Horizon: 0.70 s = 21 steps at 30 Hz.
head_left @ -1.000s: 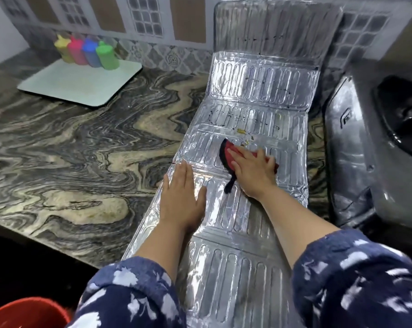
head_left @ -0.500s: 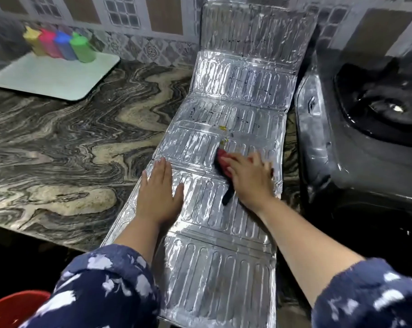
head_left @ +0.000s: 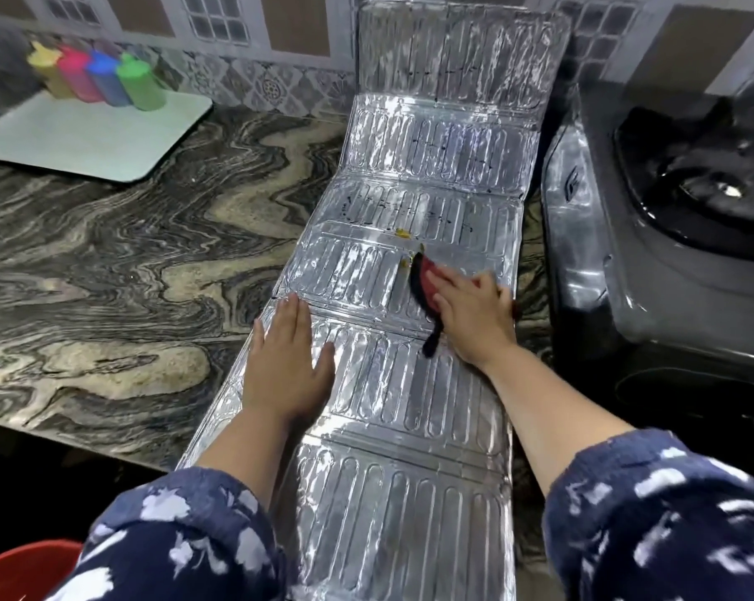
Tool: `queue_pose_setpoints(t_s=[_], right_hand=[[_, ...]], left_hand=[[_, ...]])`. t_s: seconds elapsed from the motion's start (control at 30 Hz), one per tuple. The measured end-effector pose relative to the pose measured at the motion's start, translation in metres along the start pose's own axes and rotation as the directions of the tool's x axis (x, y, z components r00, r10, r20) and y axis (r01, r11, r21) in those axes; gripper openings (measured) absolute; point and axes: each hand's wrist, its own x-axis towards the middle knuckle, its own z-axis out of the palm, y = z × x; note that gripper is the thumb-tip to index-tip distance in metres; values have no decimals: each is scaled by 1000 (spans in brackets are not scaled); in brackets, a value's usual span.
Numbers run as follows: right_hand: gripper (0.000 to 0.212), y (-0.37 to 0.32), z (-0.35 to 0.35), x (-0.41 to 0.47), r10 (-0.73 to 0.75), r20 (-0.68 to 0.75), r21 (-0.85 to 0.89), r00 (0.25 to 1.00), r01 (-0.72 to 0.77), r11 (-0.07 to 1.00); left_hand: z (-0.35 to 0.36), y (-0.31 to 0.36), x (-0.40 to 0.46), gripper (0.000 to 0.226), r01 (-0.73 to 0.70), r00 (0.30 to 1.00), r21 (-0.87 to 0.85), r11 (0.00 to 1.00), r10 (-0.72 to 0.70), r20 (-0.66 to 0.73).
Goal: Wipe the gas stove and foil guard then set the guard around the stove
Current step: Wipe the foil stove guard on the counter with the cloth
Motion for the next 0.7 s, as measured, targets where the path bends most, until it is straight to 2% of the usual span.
queue_pose_setpoints(t_s=[0.13, 0.23, 0.3, 0.37, 0.43, 0.5, 0.57, 0.7], right_hand=[[40, 12, -5, 29, 79, -40, -1, 996, -79, 997], [37, -8, -9, 35, 131, -107, 140, 986, -115, 983], [38, -36, -8, 29, 54, -96, 207, 994, -34, 978], [38, -68, -1, 19, -100, -49, 212, 994, 108, 971], [39, -95, 6, 12, -293, -24, 161, 956, 293, 942], [41, -112, 13, 12, -425, 18, 73, 905, 423, 903], [42, -119, 17, 21, -435, 50, 33, 899, 433, 901], [43, -114, 19, 56, -355, 66, 25, 932, 354, 935]], left_hand=[[0, 1, 0, 70, 11, 1000, 10, 1000, -11, 9], [-1, 2, 0, 70, 13, 1000, 4, 1000, -13, 16], [-3, 3, -2, 69, 12, 1000, 1, 1000, -13, 28], [-5, 4, -5, 70, 14, 999, 8, 1000, -15, 40], [-5, 4, -9, 69, 17, 999, 20, 1000, -17, 36], [-6, 5, -10, 69, 23, 1000, 20, 1000, -23, 17], [-4, 5, -11, 69, 25, 1000, 19, 1000, -25, 4], [0, 2, -11, 71, 35, 999, -1, 999, -35, -27]])
